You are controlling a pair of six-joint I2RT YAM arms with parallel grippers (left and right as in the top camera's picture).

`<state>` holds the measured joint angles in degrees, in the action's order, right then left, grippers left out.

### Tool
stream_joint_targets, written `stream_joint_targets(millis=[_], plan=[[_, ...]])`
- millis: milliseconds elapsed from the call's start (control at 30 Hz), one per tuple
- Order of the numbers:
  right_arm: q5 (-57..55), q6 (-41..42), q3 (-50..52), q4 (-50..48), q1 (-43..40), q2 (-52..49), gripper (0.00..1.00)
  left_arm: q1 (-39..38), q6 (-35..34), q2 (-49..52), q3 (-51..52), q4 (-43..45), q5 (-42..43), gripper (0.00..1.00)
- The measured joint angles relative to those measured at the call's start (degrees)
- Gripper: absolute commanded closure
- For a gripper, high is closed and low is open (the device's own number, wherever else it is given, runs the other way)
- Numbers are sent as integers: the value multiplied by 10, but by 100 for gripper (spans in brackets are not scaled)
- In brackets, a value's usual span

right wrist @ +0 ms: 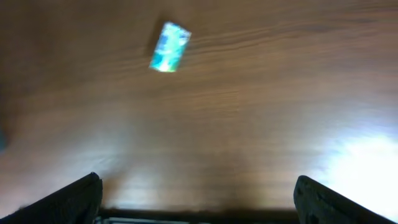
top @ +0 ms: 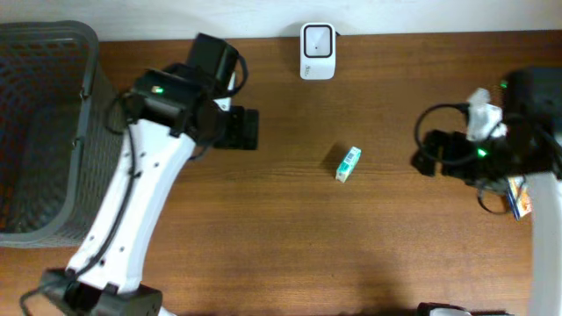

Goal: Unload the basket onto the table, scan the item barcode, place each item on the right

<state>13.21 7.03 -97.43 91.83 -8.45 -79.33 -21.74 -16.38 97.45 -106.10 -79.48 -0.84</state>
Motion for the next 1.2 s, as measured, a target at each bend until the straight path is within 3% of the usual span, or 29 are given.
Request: stream_joint_targets(millis=[233,367,533,733,1000,1200], plan=[[-53,-2,0,-26,-144,-20,2,-22,38,5,224,261,147,1],[-64,-2,0,-32,-218,-48,1,-51,46,6,305,377,179,1],[-57,-2,0,-35,-237,-73,2,-92,49,6,360,511,190,1],[-56,-2,0,-37,-237,-94,2,-146,49,18,372,596,189,1],[-56,-2,0,-37,-237,-98,1,-163,49,43,373,599,155,1],[-56,-2,0,-37,-237,-98,2,-163,49,45,373,654,141,1]])
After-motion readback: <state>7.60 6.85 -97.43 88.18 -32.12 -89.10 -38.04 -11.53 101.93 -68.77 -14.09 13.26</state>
